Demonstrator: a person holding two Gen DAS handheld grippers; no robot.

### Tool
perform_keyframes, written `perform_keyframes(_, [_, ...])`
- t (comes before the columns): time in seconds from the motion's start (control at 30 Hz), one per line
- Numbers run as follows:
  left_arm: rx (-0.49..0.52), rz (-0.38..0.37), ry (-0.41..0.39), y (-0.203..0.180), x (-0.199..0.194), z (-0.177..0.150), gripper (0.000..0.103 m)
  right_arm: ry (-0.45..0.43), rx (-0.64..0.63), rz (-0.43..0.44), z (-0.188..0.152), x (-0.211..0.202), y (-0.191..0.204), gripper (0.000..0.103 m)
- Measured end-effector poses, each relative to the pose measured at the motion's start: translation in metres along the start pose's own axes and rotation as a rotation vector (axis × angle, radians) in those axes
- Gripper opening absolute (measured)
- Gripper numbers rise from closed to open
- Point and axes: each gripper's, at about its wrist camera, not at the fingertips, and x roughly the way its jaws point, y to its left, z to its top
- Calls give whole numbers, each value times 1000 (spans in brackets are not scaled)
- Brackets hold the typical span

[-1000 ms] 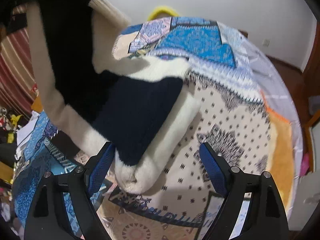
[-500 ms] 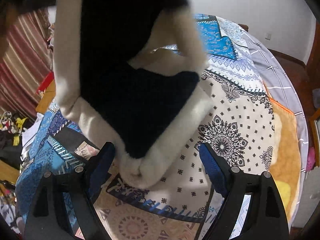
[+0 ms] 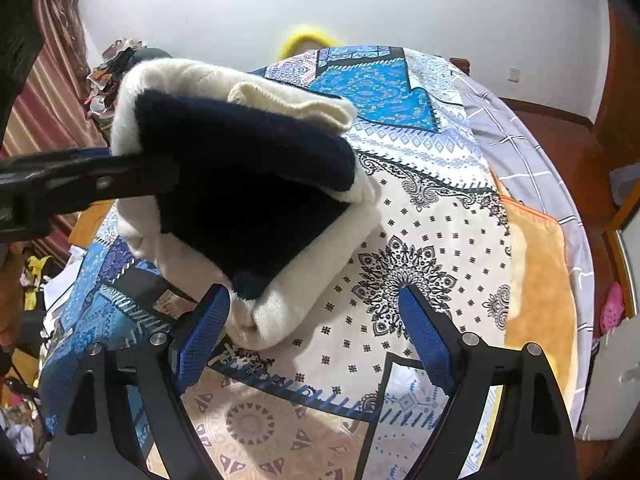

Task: Fold small clothes

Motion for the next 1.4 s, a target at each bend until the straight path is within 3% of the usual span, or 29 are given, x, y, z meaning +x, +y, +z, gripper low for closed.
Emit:
perform_keyframes(0.2, [-74,17,8,41,-14,-21,70,1,8,3,-1,-4,1,84])
perform_keyframes(0.27, [-99,36,8,57,-16,-29,76,2,3,-2,-1,-3,3,84])
perform_keyframes(0.53, [-206,117,70,110,6,-57,76,9,-5,9,-2,-7,14,84])
perform_keyframes(0.77, [-204,111,151,120,43,-72,76,-30,-13,-4,2,-24,20,84])
perform_keyframes(0.9, [-277,75,147,135,50,-77,78,-66,-14,1,10,-36,24,84])
perform_keyframes(1.2, [-331,52,125,154,48,-88,84,-113,-33,14,26,-29,39,84])
perform_keyframes(1.27, [-333,48,124,154,48,-90,84,-106,-34,21,26,-21,42,79])
perform_keyframes(1.4, [-314,62,116,155,46,-92,86,-84,-24,34,24,-10,46,55])
